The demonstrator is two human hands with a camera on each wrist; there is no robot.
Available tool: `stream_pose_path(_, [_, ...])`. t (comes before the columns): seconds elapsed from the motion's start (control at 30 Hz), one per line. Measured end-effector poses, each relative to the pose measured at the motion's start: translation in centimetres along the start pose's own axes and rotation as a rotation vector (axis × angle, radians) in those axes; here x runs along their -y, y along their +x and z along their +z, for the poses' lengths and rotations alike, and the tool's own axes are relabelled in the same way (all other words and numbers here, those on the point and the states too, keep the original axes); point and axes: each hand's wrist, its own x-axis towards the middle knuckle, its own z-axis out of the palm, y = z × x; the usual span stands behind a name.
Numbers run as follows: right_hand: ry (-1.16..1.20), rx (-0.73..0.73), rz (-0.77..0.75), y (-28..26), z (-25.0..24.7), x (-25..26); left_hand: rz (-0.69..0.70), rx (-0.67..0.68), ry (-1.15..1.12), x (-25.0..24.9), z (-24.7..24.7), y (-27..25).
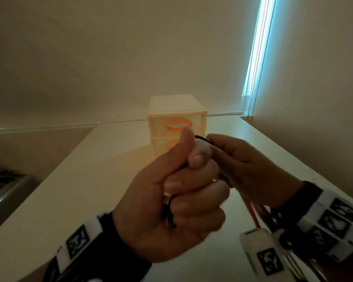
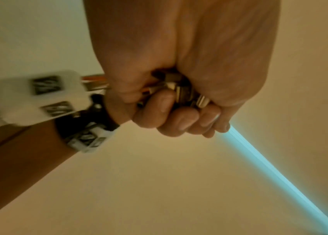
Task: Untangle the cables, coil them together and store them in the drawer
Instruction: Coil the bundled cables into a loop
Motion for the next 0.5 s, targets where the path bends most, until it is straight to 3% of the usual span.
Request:
stream_pose_path(0.03, [0.176,0.003,0.059,0.2,1.1,-0.6,-0.015,0.104,-0.138,0.3,-0.6,0.6])
stream_pose_path(0.1, [0.398,-0.001,0.169,0.2,3.4,-1.1,-0.010,0.128,-0.256,0.4,-1.6,1.5])
stream_pose_path(0.27, [0.589,0.024,0.318,0.4,5.9,-0.8,0.029,0.118,-0.451,-0.3,-4.3,2.1])
stream_pose_path(0.5, [0.559,0.018,0.555,1.6,7.7,-0.3,0.228,-0.193,-0.405,-1.4,-5.9,2.8])
